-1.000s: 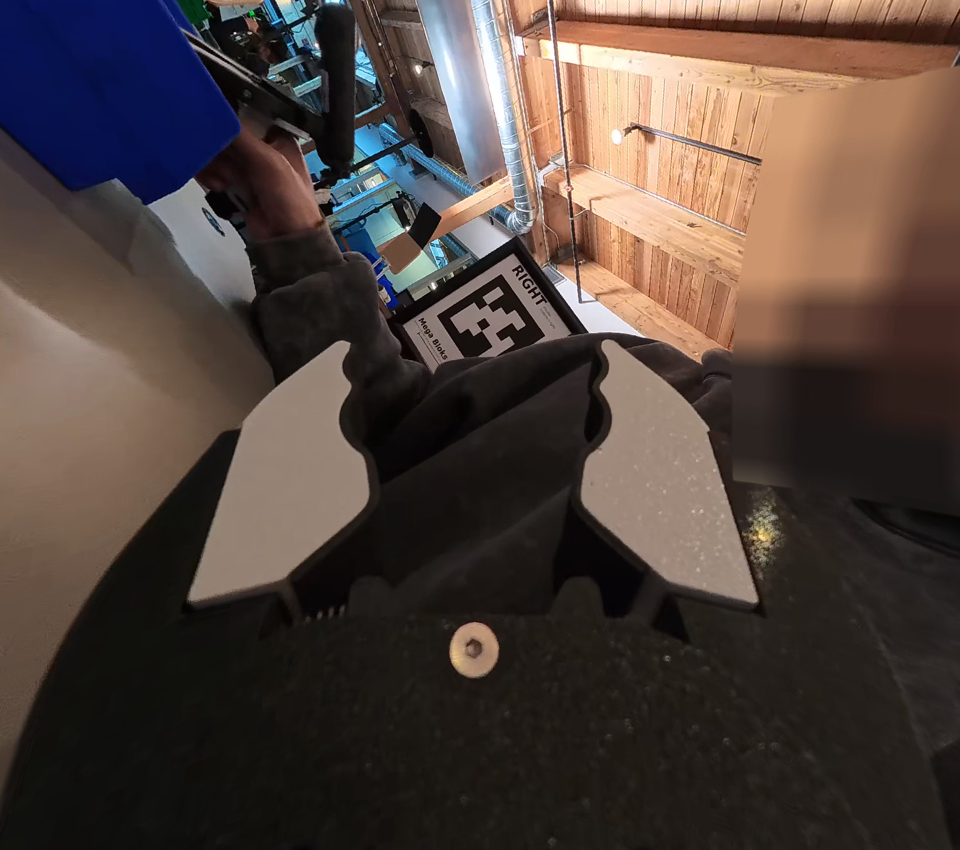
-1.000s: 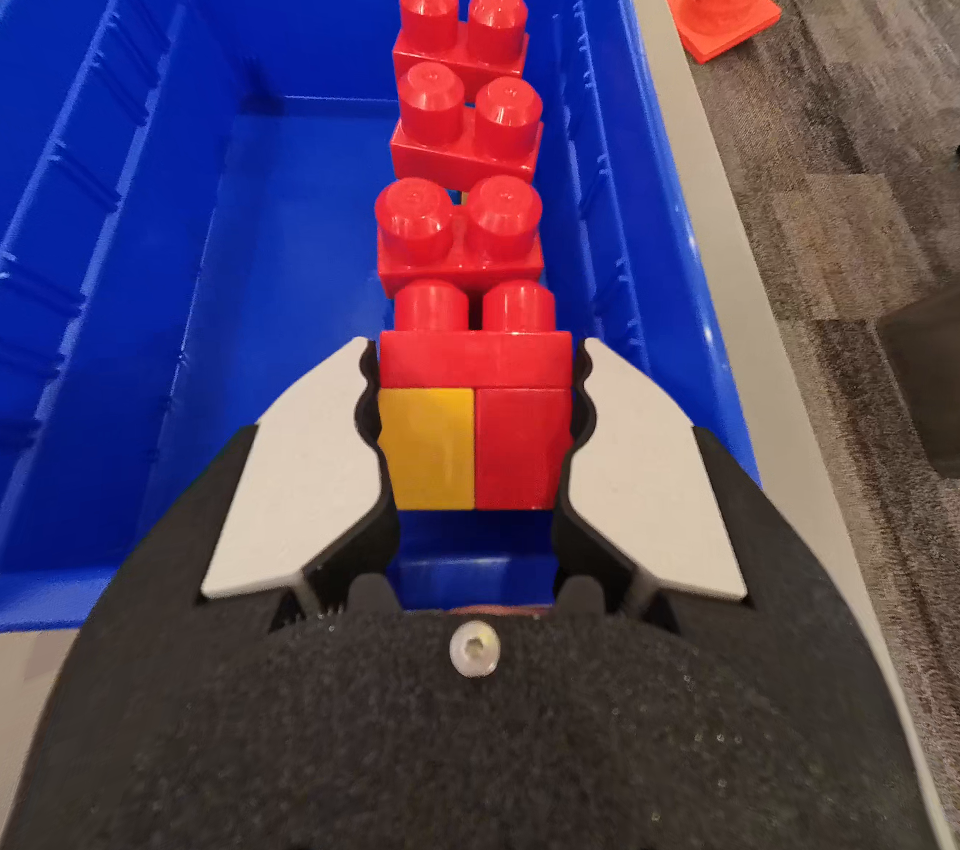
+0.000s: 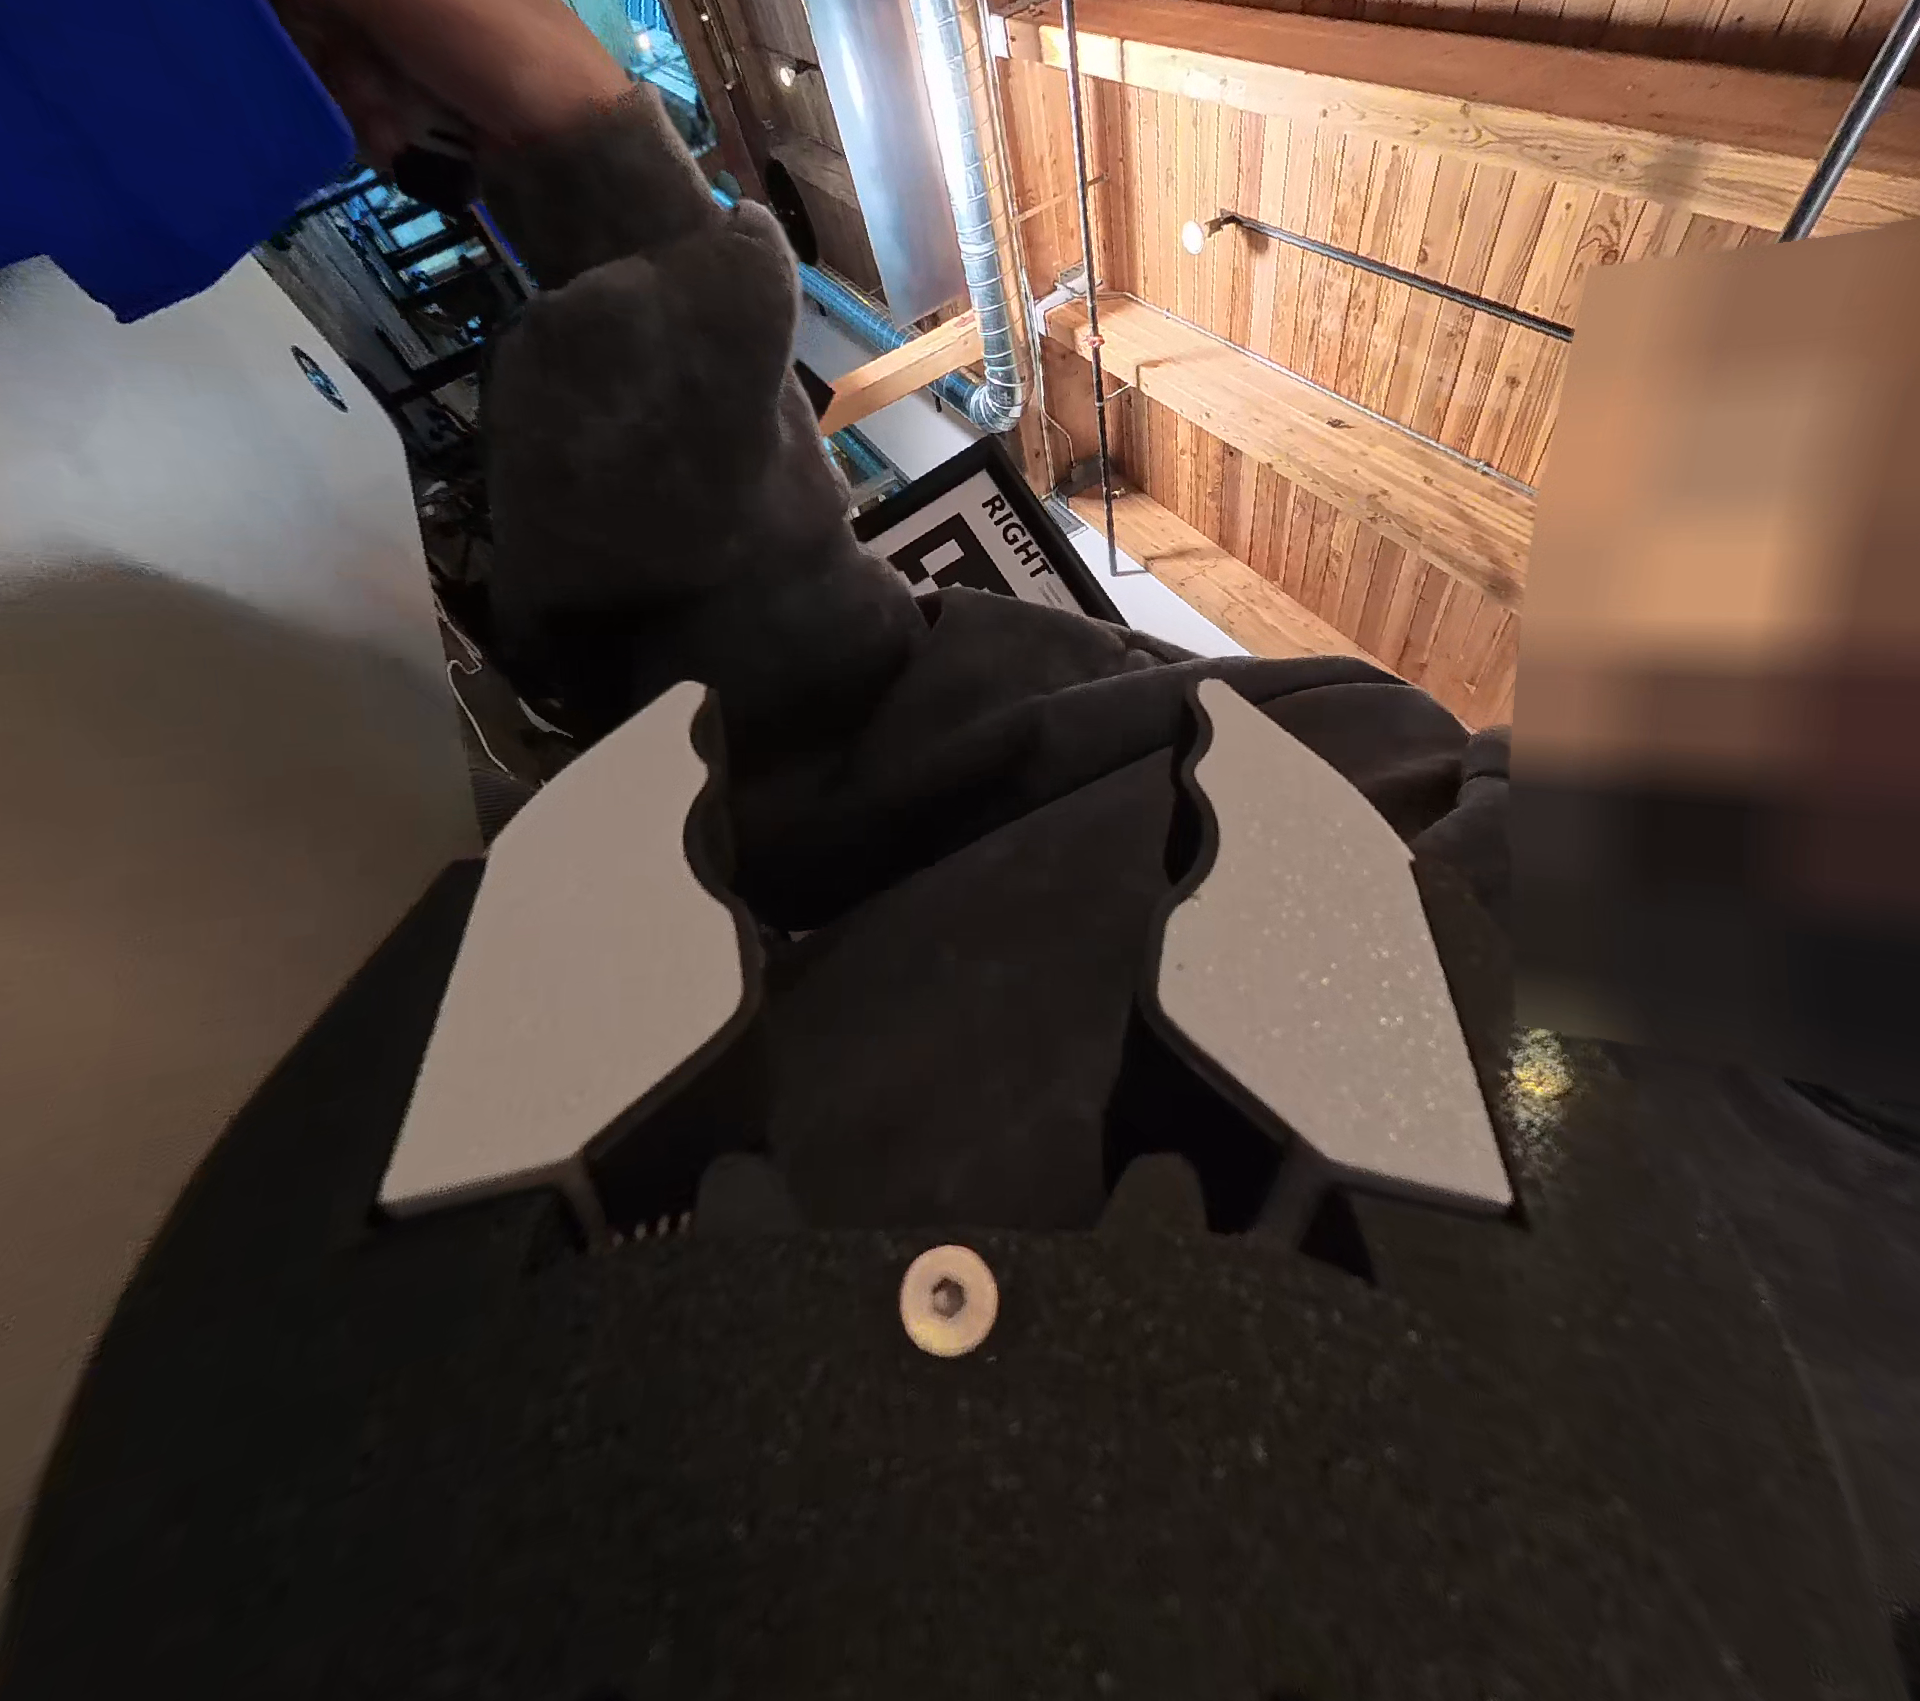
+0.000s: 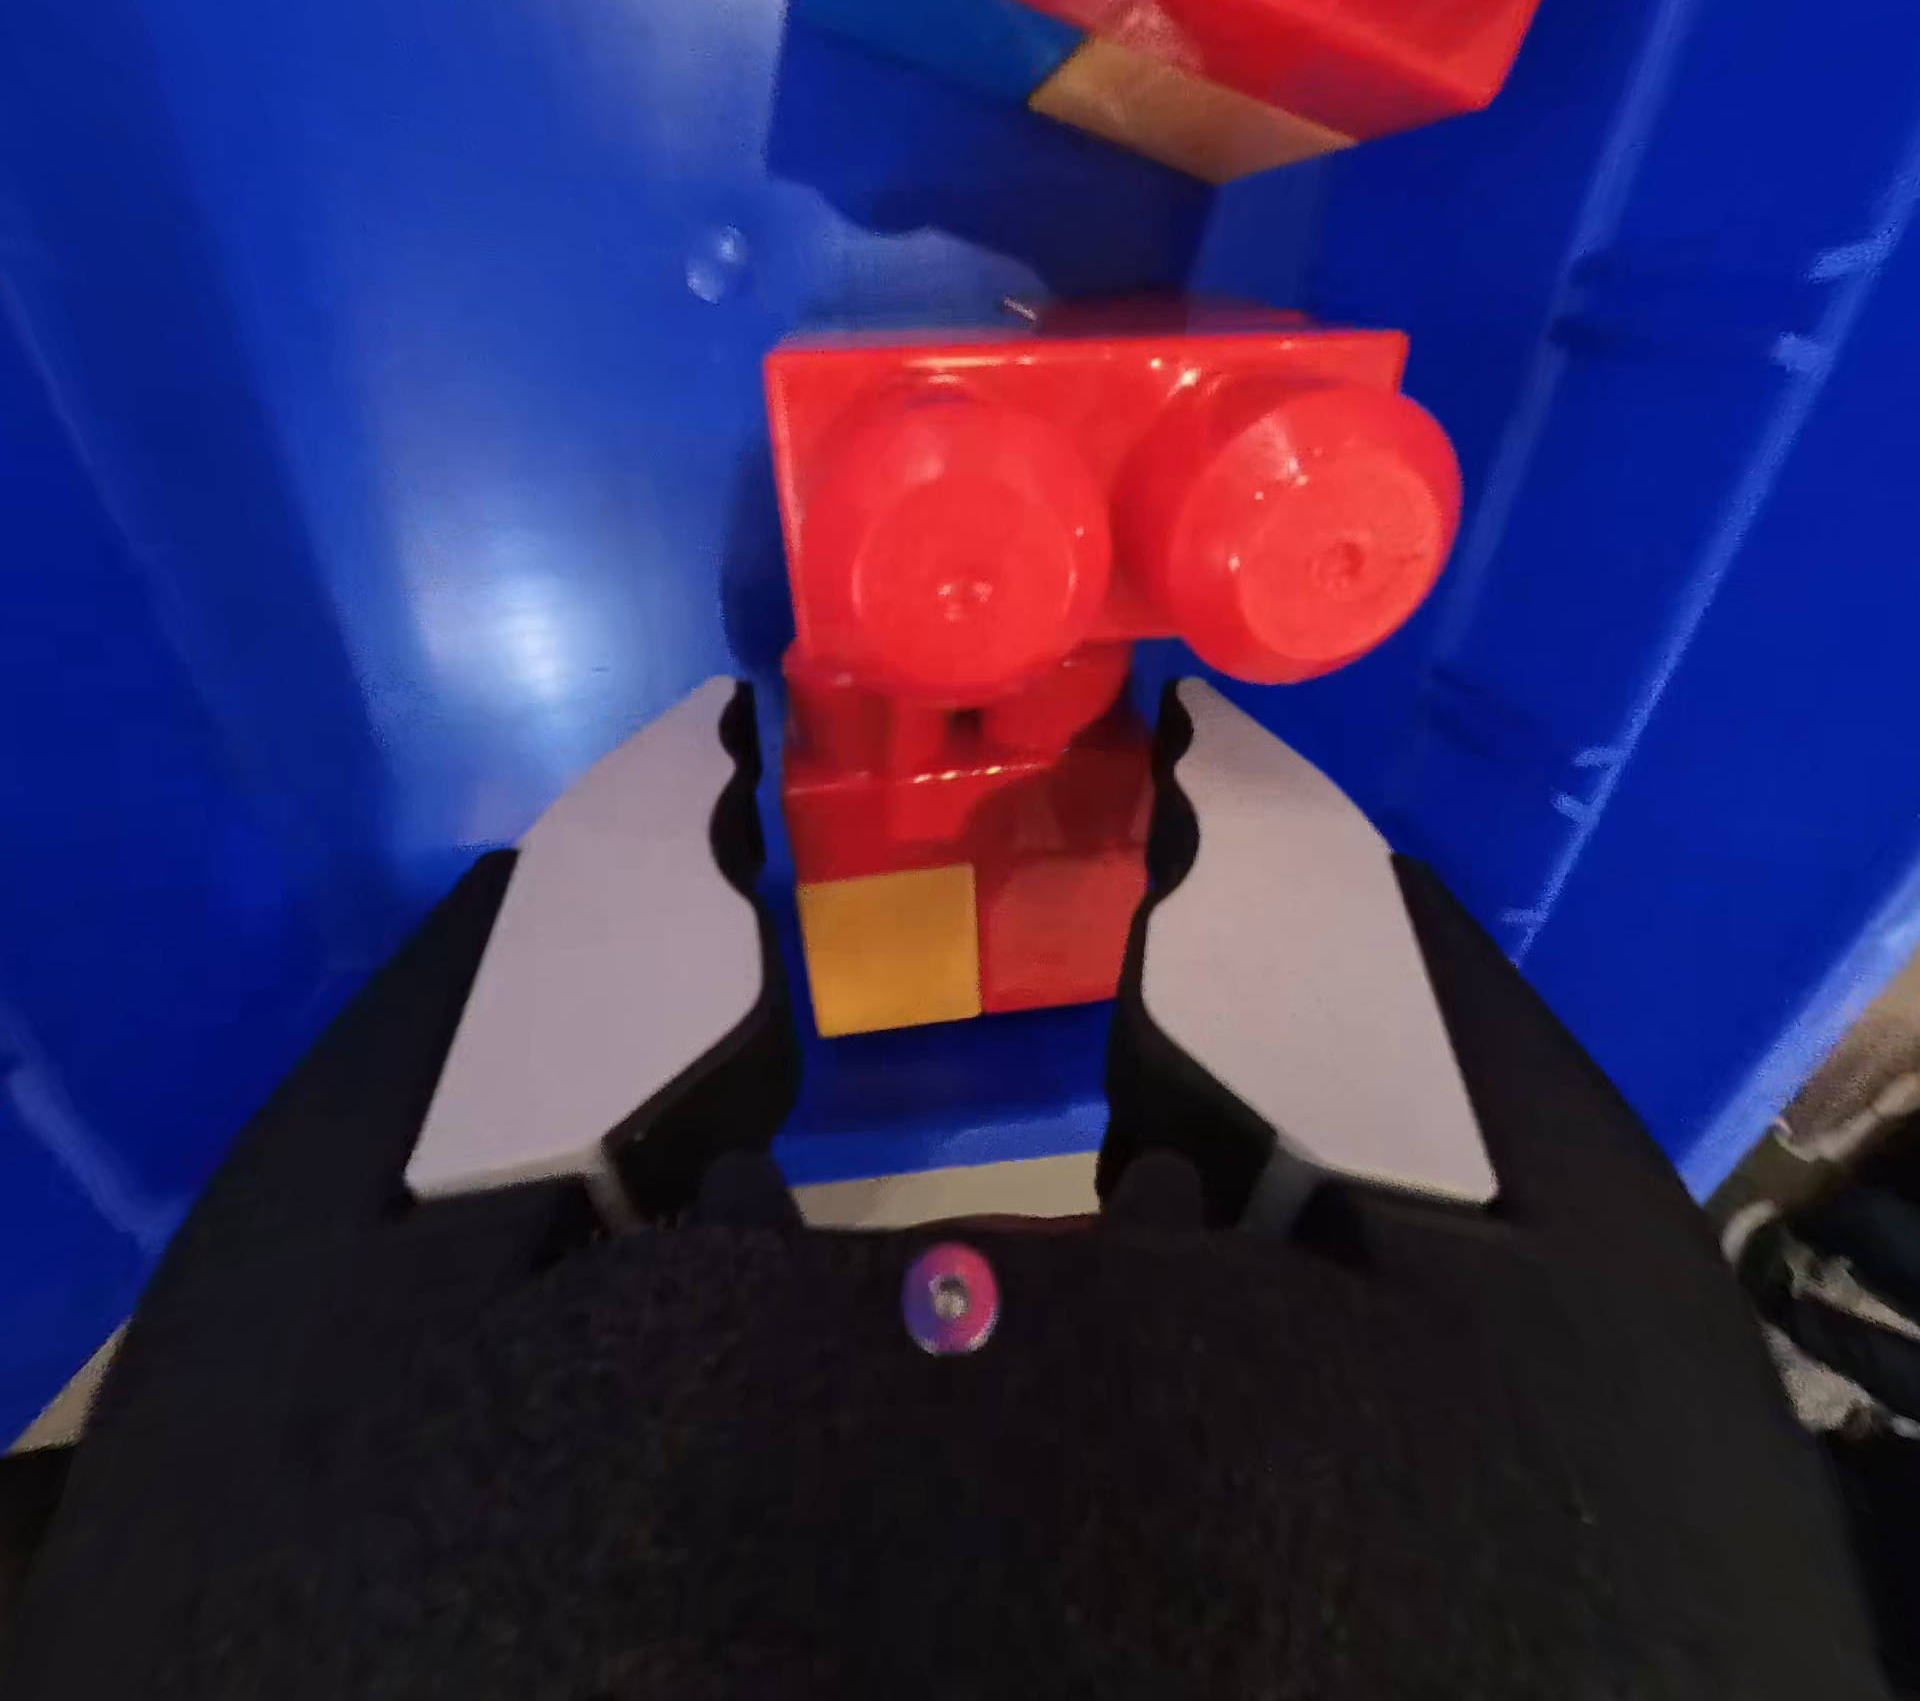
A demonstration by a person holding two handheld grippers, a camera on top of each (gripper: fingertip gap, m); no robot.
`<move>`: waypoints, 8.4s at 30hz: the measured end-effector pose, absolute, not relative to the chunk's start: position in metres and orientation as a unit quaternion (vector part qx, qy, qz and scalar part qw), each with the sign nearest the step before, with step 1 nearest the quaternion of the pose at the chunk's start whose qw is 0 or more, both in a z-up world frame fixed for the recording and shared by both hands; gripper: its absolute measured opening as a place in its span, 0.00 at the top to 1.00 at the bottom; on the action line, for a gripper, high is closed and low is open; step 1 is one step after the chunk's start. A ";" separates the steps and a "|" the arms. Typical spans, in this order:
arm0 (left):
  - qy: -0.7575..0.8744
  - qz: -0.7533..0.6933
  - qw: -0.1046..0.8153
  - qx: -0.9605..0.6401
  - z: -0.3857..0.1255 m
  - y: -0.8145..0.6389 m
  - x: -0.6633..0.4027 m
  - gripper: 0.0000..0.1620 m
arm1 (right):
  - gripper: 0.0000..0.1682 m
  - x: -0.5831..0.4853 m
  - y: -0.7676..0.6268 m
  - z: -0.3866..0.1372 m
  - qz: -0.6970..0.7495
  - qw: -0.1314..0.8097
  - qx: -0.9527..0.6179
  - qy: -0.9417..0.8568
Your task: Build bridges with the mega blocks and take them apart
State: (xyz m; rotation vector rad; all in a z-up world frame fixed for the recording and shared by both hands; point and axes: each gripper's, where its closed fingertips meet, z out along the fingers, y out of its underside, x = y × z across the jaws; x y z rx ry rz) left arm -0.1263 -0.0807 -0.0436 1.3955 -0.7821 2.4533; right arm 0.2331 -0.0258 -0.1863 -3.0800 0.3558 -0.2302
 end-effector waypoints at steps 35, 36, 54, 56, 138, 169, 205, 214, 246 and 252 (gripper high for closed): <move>-0.294 0.817 0.138 0.477 -0.055 -0.113 -0.113 0.50 | 0.62 0.245 -0.032 -0.137 -0.126 0.492 -0.851 0.133; -0.294 0.817 0.137 0.477 -0.054 -0.112 -0.113 0.50 | 0.62 0.244 -0.032 -0.136 -0.124 0.492 -0.851 0.134; -0.294 0.818 0.140 0.475 -0.053 -0.113 -0.114 0.50 | 0.58 0.229 -0.065 -0.126 -0.151 0.445 -0.870 0.148; -0.293 0.818 0.139 0.474 -0.052 -0.113 -0.114 0.50 | 0.58 0.226 -0.068 -0.115 -0.147 0.457 -0.865 0.145; -0.858 -0.088 -0.037 0.505 -0.092 0.133 -0.185 0.80 | 0.66 -0.085 0.004 -0.103 0.205 0.621 -0.740 -0.158; -0.698 -0.102 -0.021 0.708 -0.041 0.142 -0.394 0.65 | 0.67 -0.076 -0.006 -0.106 0.202 0.615 -0.745 -0.161; -0.796 -0.117 0.006 0.594 -0.019 0.091 -0.296 0.85 | 0.68 -0.080 -0.006 -0.108 0.202 0.608 -0.749 -0.172; -0.825 -0.178 0.144 0.517 -0.130 0.099 -0.249 0.84 | 0.68 -0.081 -0.007 -0.108 0.202 0.608 -0.747 -0.177; -0.590 -0.008 -0.226 0.775 -0.004 0.169 -0.321 0.69 | 0.68 -0.081 -0.009 -0.107 0.220 0.609 -0.743 -0.173; -0.494 0.032 -0.282 0.822 -0.047 0.160 -0.395 0.67 | 0.68 -0.081 -0.009 -0.108 0.222 0.604 -0.746 -0.173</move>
